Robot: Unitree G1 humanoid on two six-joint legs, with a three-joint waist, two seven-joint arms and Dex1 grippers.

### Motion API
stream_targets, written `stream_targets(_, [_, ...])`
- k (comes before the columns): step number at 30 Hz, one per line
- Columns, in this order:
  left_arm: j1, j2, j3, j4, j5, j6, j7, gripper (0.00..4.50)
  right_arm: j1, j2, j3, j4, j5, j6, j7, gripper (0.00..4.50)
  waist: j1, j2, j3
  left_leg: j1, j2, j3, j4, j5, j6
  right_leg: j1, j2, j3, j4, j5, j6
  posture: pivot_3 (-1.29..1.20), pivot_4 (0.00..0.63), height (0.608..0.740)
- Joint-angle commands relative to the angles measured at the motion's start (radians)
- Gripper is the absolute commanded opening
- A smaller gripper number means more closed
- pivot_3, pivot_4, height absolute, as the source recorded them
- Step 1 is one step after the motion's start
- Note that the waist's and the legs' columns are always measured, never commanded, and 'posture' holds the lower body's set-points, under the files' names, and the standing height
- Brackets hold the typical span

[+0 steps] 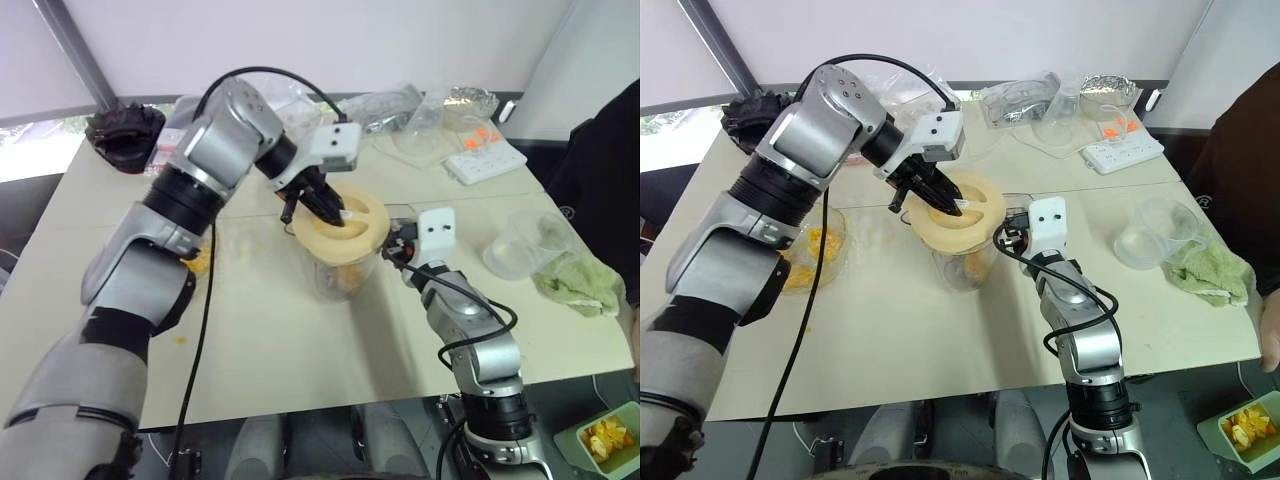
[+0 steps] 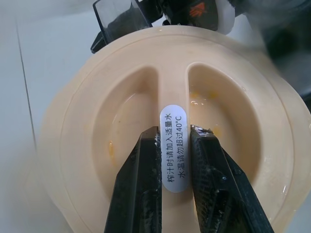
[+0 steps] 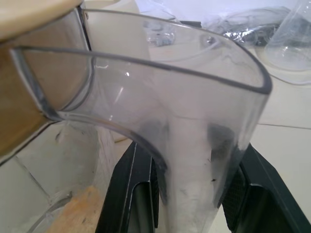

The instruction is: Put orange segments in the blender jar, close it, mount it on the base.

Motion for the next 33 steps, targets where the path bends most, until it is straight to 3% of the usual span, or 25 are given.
stream_targets(1, [0.025, -0.001, -0.046, 0.062, 0.074, -0.031, 0.023, 0.26, -0.012, 0.009, -0.013, -0.053, 0.004, -0.03, 0.0, 0.99, 0.001, 0.0, 0.0, 0.0, 0.0, 0.0, 0.0, 0.0, 0.0, 0.0, 0.0, 0.0, 0.0, 0.0, 0.0, 0.0, 0.15, 0.74])
stream_targets(8, [0.047, -0.042, -0.066, 0.069, 0.128, 0.17, 0.124, 0.26, -0.007, 0.013, -0.014, -0.06, -0.008, -0.041, -0.015, 0.99, 0.006, 0.0, -0.002, 0.005, 0.0, -0.001, 0.001, 0.0, 0.0, 0.007, 0.0, 0.0, -0.001, -0.001, -0.001, 0.0, 0.15, 0.74])
stream_targets(19, [0.009, -0.067, -0.042, 0.01, 0.098, 0.556, 0.241, 0.26, -0.001, -0.012, 0.017, -0.031, -0.064, -0.091, -0.007, 0.99, 0.01, 0.001, -0.003, 0.01, -0.001, -0.001, 0.001, 0.0, 0.0, 0.013, -0.002, 0.0, -0.002, -0.005, 0.002, 0.0, 0.15, 0.74])
stream_targets(25, [-0.009, -0.067, -0.029, -0.012, 0.063, 0.658, 0.264, 0.26, -0.015, -0.015, 0.015, -0.012, -0.067, -0.106, -0.001, 0.99, 0.008, 0.001, -0.003, 0.011, -0.001, -0.001, 0.0, 0.0, 0.0, 0.013, -0.003, 0.0, -0.002, -0.005, 0.003, 0.0, 0.15, 0.74])
stream_targets(33, [0.007, -0.07, 0.03, -0.017, 0.035, 0.621, 0.327, 0.26, -0.031, -0.025, 0.012, 0.012, -0.064, -0.12, 0.017, 0.99, 0.009, 0.001, -0.003, 0.011, -0.001, -0.001, 0.0, 0.0, 0.0, 0.013, -0.004, 0.0, -0.002, -0.006, 0.002, 0.0, 0.15, 0.74])
